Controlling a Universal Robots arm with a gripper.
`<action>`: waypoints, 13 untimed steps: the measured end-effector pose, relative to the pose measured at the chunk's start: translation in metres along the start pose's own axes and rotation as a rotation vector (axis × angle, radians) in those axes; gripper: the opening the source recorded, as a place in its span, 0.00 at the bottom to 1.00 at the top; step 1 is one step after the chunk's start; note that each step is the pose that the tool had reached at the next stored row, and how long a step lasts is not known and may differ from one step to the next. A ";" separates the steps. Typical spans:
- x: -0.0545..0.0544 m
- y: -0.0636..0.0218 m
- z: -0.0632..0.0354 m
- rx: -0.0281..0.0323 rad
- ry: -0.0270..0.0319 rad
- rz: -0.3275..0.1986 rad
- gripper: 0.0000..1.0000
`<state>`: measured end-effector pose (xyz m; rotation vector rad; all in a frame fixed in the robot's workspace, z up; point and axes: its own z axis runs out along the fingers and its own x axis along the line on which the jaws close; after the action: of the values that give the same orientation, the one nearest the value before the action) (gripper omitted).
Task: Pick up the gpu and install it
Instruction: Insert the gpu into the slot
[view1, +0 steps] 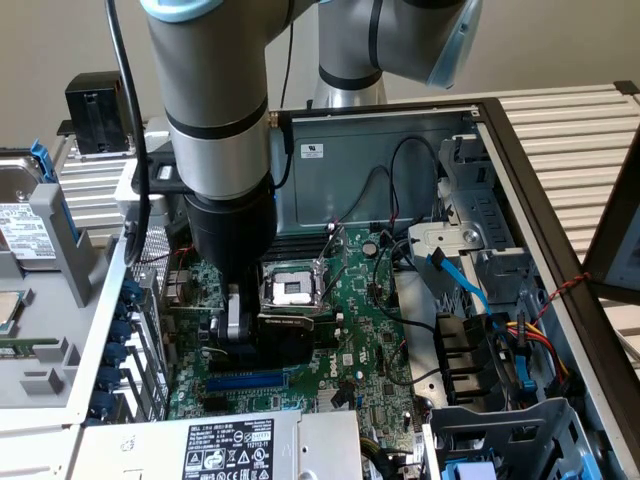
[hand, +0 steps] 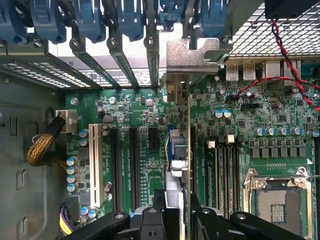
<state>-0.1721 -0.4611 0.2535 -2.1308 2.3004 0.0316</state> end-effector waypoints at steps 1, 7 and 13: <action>0.000 0.0000 0.0000 0.0000 0.0001 0.000 0.28; 0.000 0.0000 0.0024 -0.0054 0.0007 0.000 0.28; 0.000 -0.0001 0.0051 -0.0165 0.0051 0.000 0.28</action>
<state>-0.1721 -0.4613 0.2483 -2.1407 2.3113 0.0453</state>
